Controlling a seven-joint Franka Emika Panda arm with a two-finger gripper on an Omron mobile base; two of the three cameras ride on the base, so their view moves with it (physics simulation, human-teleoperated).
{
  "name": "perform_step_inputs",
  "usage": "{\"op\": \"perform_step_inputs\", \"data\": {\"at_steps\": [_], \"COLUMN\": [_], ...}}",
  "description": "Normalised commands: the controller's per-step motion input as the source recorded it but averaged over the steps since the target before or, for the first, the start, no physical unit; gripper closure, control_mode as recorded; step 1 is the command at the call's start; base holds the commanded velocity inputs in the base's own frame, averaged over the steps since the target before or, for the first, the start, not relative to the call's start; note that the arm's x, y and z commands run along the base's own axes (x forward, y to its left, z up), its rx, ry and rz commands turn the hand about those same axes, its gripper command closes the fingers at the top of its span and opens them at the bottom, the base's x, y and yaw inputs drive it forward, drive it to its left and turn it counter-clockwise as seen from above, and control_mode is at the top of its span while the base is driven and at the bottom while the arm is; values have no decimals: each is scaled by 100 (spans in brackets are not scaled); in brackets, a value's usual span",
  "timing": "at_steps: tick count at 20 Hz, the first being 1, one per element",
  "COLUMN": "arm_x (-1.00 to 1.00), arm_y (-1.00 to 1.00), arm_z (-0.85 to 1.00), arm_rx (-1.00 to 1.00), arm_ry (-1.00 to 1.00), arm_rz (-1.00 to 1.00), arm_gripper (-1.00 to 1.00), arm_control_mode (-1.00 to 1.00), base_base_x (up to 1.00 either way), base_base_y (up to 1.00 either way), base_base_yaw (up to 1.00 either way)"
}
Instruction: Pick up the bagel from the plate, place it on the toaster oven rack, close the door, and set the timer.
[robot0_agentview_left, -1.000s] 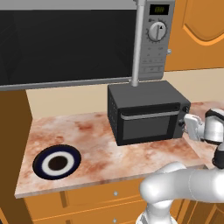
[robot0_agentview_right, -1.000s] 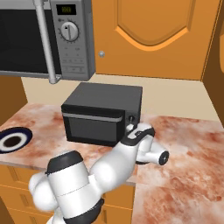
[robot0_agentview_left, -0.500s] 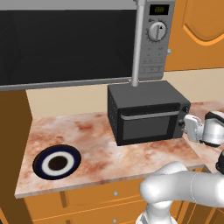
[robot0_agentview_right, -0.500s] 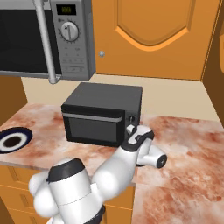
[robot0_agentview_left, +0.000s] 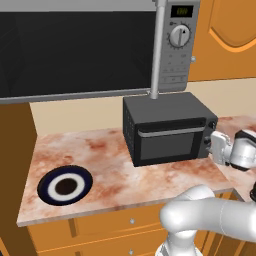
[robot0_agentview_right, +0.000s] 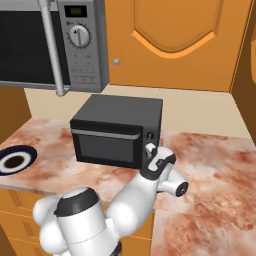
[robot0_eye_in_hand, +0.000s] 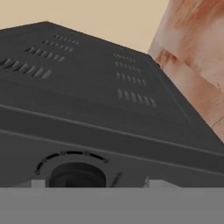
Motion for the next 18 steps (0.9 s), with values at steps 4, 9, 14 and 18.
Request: {"op": "perform_step_inputs", "data": {"at_steps": [4, 9, 14, 18], "arm_x": [16, 15, 12, 12], "arm_y": [-5, -11, -19, -24], "arm_z": [0, 0, 0, 0], "arm_rx": [48, 53, 54, 56], "arm_ry": [1, 4, 4, 4], "arm_rz": [-5, -6, -6, -5], "arm_gripper": [100, 100, 100, 100], "arm_control_mode": [-100, -100, -100, -100], "base_base_x": [0, 0, 0, 0], "base_base_y": [0, 0, 0, 0], "base_base_yaw": [0, 0, 0, 0]}}
